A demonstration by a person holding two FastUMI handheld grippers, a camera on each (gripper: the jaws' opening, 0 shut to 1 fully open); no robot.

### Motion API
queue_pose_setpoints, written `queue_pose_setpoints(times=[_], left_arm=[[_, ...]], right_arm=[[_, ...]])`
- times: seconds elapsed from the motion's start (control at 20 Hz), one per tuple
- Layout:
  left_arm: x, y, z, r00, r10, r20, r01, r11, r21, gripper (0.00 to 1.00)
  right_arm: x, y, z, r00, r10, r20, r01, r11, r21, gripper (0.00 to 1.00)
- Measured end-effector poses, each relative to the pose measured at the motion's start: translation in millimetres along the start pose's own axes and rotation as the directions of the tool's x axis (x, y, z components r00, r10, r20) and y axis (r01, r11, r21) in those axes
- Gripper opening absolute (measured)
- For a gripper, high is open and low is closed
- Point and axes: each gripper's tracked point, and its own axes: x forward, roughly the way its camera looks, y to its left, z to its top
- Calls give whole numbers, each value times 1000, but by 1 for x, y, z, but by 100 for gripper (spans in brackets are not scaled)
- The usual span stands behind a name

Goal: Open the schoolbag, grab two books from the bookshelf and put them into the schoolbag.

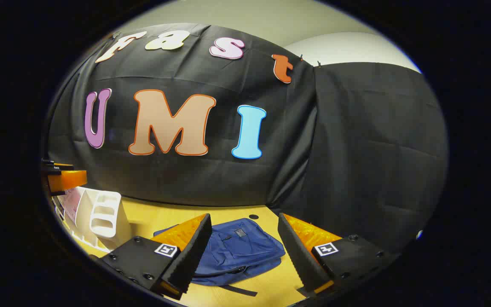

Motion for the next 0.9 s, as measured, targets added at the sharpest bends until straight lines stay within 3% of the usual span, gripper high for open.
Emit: queue_pose_setpoints(times=[0.9], left_arm=[[-36,25,-13,989,143,-33,-143,990,19,95]], right_arm=[[4,18,-26,989,144,-29,-146,987,-71,100]])
